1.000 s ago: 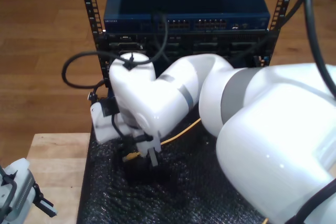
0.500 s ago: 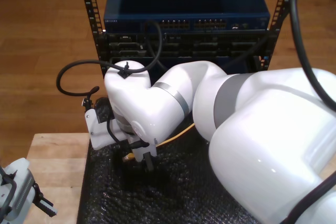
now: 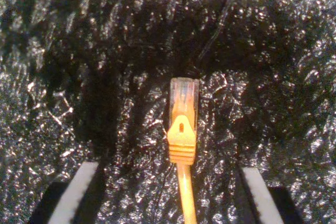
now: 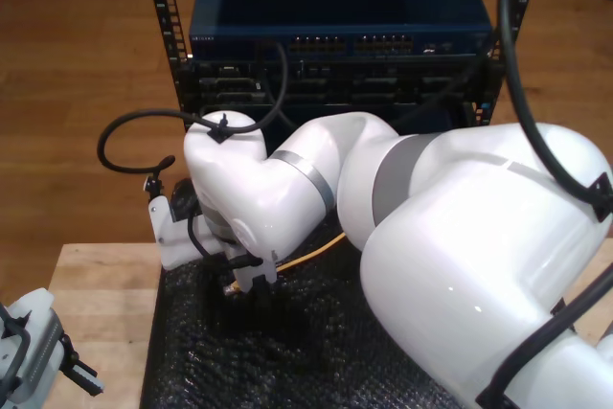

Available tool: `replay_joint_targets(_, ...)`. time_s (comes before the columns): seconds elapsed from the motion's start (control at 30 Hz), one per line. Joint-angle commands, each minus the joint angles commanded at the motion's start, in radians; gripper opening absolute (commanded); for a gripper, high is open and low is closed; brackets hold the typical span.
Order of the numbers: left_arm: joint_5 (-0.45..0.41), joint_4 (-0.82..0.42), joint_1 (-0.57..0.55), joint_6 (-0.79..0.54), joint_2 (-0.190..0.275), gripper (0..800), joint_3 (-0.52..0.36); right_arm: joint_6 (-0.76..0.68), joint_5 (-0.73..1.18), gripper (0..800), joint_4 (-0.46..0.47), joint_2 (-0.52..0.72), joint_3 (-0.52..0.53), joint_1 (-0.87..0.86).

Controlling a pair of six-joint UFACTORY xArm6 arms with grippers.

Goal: Grab the cable and plug it in

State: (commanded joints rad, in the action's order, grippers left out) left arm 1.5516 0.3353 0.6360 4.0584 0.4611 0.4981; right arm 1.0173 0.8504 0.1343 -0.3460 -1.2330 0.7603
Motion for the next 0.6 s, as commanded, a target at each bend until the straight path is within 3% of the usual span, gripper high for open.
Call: replay_joint_targets(0.6,0.002,0.0,0.0,0.0,0.0,800,0.0,-0.049,-0.026,537,0.003,-0.02,-0.003,0.0)
